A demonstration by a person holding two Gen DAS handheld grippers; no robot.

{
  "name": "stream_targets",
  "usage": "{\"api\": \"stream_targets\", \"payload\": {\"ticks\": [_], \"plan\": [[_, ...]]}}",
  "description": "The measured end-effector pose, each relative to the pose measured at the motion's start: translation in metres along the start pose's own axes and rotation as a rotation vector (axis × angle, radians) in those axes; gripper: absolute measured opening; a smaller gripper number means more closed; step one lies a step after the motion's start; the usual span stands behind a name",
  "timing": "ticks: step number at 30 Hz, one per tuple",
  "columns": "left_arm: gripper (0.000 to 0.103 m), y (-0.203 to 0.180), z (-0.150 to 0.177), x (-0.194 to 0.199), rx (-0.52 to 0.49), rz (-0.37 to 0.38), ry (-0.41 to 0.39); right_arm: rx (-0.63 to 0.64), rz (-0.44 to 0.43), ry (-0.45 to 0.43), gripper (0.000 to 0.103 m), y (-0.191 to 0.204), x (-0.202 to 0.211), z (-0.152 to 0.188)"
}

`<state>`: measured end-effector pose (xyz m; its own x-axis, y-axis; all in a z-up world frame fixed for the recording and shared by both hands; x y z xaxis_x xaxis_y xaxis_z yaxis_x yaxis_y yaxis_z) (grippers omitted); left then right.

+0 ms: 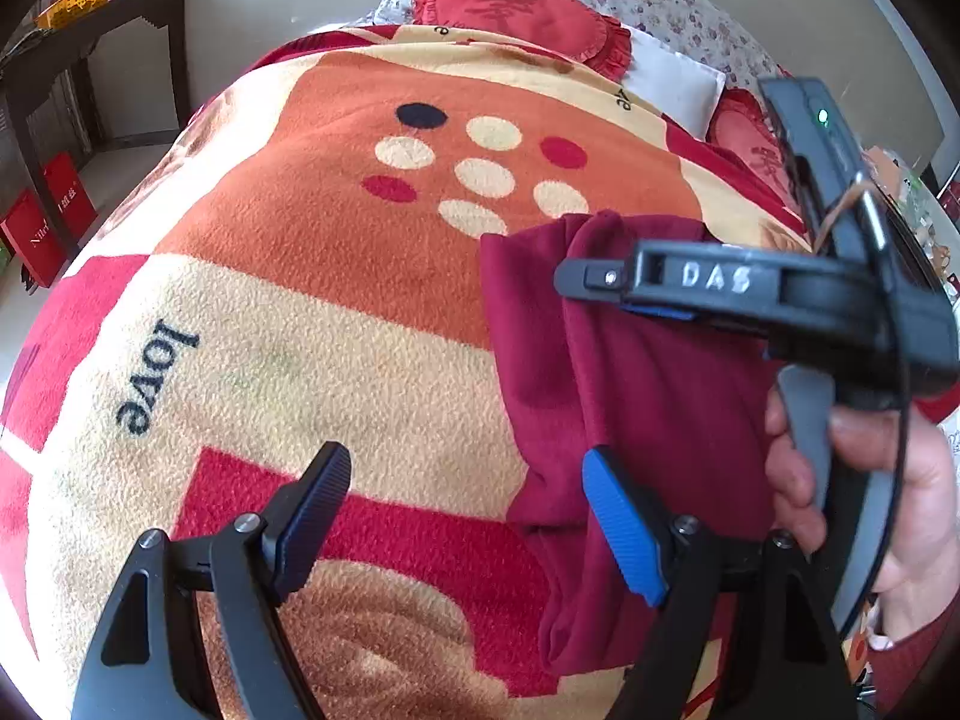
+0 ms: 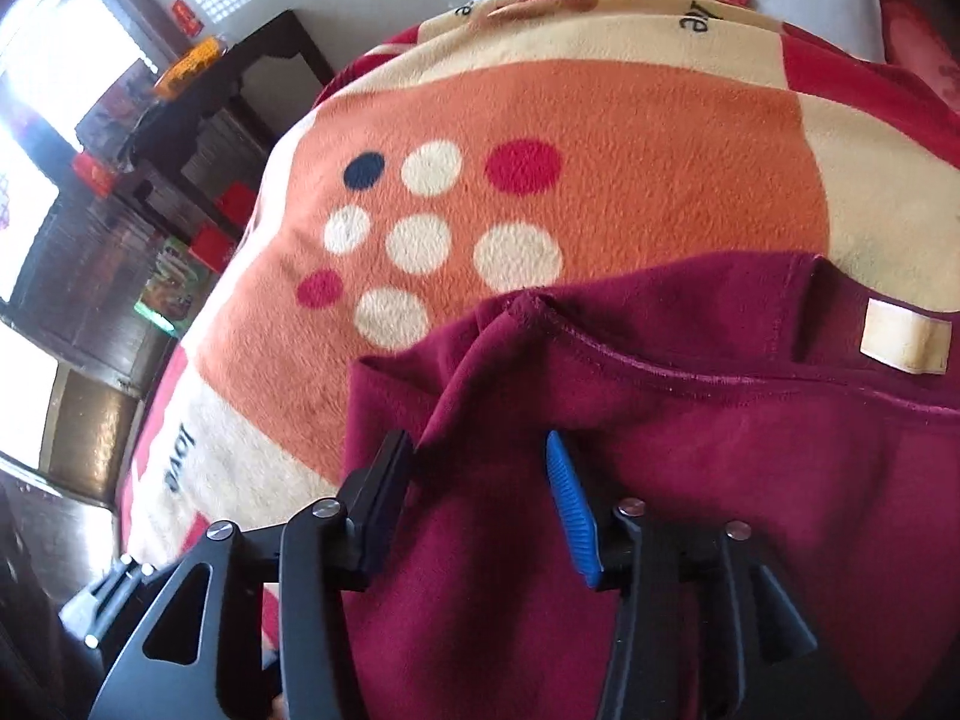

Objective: Fold small clothes

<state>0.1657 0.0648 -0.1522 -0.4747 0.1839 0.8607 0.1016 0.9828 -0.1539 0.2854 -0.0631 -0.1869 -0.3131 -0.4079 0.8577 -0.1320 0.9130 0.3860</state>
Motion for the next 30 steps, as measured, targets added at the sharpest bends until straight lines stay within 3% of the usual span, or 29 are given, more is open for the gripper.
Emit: {"api": "stream_targets", "payload": {"ticks": [7,12,17,18,22,25,27,29,30], "plan": [[0.083,0.004,0.005,0.001,0.043,0.055,0.005,0.049,0.035,0.026,0.033,0.011,0.003,0.003],[0.089,0.007,0.014,0.004,0.112,0.177,0.012,0.131,0.129,0.042,0.042,0.028,-0.010,0.002],[0.089,0.003,0.021,0.001,0.099,0.189,0.029,0.261,0.271,0.053,0.055,0.047,-0.031,0.007],[0.089,0.002,0.023,-0.001,0.098,0.189,0.036,0.279,0.286,0.054,0.060,0.049,-0.035,0.009],[0.089,0.000,0.026,-0.003,0.093,0.185,0.043,0.326,0.318,0.047,0.064,0.051,-0.040,0.011],[0.089,-0.004,0.024,-0.001,0.074,0.190,0.038,0.310,0.293,0.029,0.050,0.044,-0.031,0.009],[0.089,-0.010,0.021,-0.001,0.060,0.202,0.032,0.281,0.247,0.021,0.021,0.038,-0.018,0.007],[0.089,-0.018,0.017,-0.001,0.041,0.213,0.022,0.226,0.156,0.026,0.002,0.031,-0.003,0.004],[0.090,-0.022,0.014,-0.002,0.032,0.222,0.017,0.203,0.120,0.019,0.000,0.027,0.007,0.004]]}}
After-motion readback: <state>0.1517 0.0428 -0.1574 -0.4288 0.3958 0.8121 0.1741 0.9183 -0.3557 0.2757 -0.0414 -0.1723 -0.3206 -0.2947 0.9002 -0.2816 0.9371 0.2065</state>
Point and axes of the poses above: each gripper's, at about its wrist camera, not at the fingertips, and x roughly against the way its jaws point, y to its left, z to its underside, the point moved 6 cm from there along -x, roughly the way its jaws point, and after that the axes turned 7 degrees about -x, right-handed, at the moved point
